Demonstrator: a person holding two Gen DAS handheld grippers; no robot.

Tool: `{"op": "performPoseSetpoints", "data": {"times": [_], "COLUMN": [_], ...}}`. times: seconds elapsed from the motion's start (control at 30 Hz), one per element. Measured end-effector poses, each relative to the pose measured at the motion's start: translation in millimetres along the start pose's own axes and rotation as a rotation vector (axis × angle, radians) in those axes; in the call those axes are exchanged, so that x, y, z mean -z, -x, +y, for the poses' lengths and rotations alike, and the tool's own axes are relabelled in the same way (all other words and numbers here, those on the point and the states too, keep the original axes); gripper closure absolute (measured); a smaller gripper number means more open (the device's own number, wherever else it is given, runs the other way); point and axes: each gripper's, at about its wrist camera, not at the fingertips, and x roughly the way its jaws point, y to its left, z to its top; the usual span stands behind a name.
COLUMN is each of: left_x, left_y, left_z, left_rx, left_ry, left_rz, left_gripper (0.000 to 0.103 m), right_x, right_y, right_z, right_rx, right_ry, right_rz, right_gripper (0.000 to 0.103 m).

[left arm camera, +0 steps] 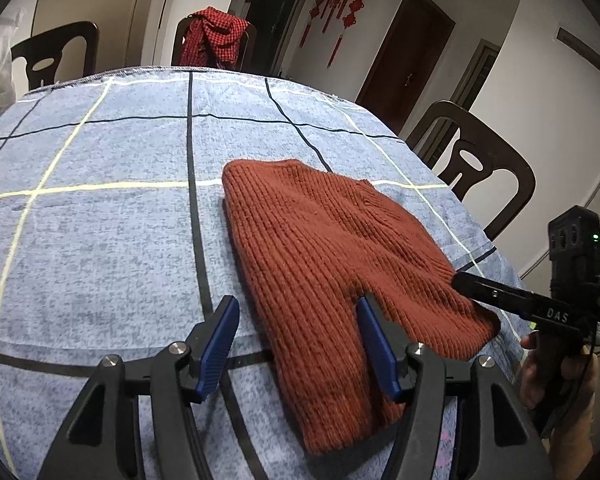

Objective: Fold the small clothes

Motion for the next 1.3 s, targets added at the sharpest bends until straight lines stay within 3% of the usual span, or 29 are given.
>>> {"op": "performPoseSetpoints", "data": {"times": [0.2,0.77,0.83,0.93,1.03,1.3], "left_x": [0.4,-0.1,-0.7,-0.3,0.1,-6.1], "left_y": [-8.6,-25.5,-27.0,-24.4,-21.4,-4.5], "left_z": [4.7,-9.6,-11.4,-15.1,-21.6,-26.8], "left_rx": [0.019,0.009,0.005,-0.005,-0.02,-0.012], "left_ry": [0.014,-0.029,-0.034,-0.058,-0.086,-0.116], "left_rz": [0.008,0.037,0.04,0.034,0.022,-0.001], "left_gripper": [0.031,0.03,0.03,0.035,0.043,0.061], "right_x": [-1.8,-10.8,-11.6,-13.0,-14.2,-20.2], "right_y": [-10.7,-21.3,-22.6,-21.7,-18.8,-1.2], "right_z": [-12.6,-10.0,-8.8,-5.6,-0.1,23.5], "right_rx": [-0.065,-0.086,-0.08,-0.089,-0.082,-0.154], "right_ry": [-0.079,-0.053,-0.044,-0.036,-0.013,0.042], "right_rz": [0.021,0.027,0.028,0.027,0.023,-0.016], "right_gripper": [0.053,0.053,0.057,0.07,0.076,0.078]}}
